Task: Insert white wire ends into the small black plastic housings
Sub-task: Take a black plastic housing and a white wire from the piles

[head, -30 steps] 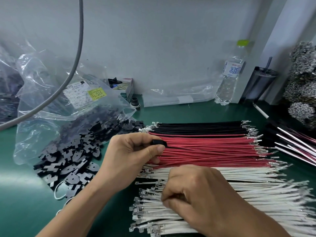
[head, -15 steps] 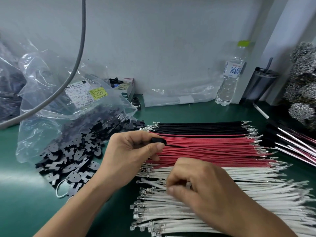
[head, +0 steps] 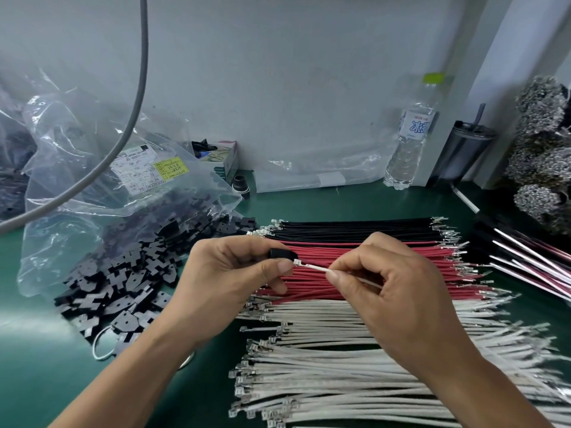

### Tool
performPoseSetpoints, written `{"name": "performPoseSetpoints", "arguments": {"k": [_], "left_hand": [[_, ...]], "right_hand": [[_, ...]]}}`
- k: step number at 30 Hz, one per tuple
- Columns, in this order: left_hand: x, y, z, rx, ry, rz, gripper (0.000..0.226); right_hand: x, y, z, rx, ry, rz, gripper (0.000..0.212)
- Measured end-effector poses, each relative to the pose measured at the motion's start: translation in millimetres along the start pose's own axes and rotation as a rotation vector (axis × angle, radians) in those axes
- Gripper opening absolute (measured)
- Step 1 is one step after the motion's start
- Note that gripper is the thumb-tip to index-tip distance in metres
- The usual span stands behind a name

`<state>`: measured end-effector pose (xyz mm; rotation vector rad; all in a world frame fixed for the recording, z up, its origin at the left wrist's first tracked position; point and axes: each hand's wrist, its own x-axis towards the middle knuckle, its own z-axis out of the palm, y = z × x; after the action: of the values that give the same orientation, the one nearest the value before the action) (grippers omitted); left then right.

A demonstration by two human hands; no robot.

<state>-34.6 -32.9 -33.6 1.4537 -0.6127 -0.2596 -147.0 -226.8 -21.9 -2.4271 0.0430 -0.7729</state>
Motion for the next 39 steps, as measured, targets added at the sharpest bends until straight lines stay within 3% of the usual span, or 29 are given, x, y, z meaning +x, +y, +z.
{"name": "performPoseSetpoints", "arguments": {"k": [7, 17, 21, 25, 39], "left_hand": [[-1, -1, 2, -0.015, -0.045, 0.0, 0.017], [-3, 0, 0, 0.013, -0.102, -0.017, 0.02], [-3, 0, 1, 0.029, -0.092, -0.017, 0.02], [-3, 1, 2, 0.067, -0.102, -0.028, 0.018], [1, 6, -5, 0.036, -0.083, 0.079, 0.015]], "right_hand": [[3, -5, 1, -0.307, 0.045, -0.182, 0.017], [6, 0, 9, -0.294, 0.172, -0.358, 0.014], [5, 2, 14, -0.196, 0.092, -0.33, 0.014], [4, 8, 13, 0.025, -0.002, -0.14, 0.018], [13, 4, 15, -0.188, 0.156, -0.321, 0.023]]}}
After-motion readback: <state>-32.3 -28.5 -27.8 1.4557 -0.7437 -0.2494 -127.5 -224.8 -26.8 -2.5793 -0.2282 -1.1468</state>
